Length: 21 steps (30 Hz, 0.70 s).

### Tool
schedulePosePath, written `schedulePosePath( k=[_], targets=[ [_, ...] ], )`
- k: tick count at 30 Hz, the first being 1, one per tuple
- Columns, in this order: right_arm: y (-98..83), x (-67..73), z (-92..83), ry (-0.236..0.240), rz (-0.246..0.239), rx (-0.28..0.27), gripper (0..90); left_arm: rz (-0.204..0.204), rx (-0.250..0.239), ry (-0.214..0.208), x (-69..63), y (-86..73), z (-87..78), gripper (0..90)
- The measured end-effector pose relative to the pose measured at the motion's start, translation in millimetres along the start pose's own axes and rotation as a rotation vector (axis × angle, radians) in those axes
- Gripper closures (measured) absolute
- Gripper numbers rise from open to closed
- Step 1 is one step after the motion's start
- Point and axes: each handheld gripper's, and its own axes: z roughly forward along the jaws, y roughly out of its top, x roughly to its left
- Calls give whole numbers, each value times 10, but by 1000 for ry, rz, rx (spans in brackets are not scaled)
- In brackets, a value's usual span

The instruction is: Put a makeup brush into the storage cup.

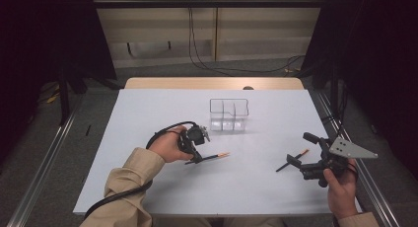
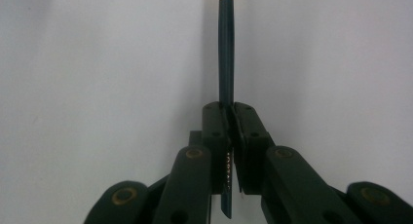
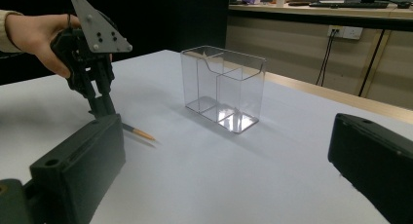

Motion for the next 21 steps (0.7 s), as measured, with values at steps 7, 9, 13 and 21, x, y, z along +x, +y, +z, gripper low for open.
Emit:
schedulePosePath(
  k=[7,9,13,21],
  targets=[
    [3,8,44,-3,-1,7,0,-57,-96,-9,1,-54,-50,849],
    [5,14,60,-1,0,15,0,-78,-121,-10,2,-65,-59,849],
    [8,16,85,-3,12,16,0,-104,-195,-9,-15,-86,-71,849],
    [15,45,161,14,34,22,0,-126,-320,11,-51,-113,-102,849]
  ],
)
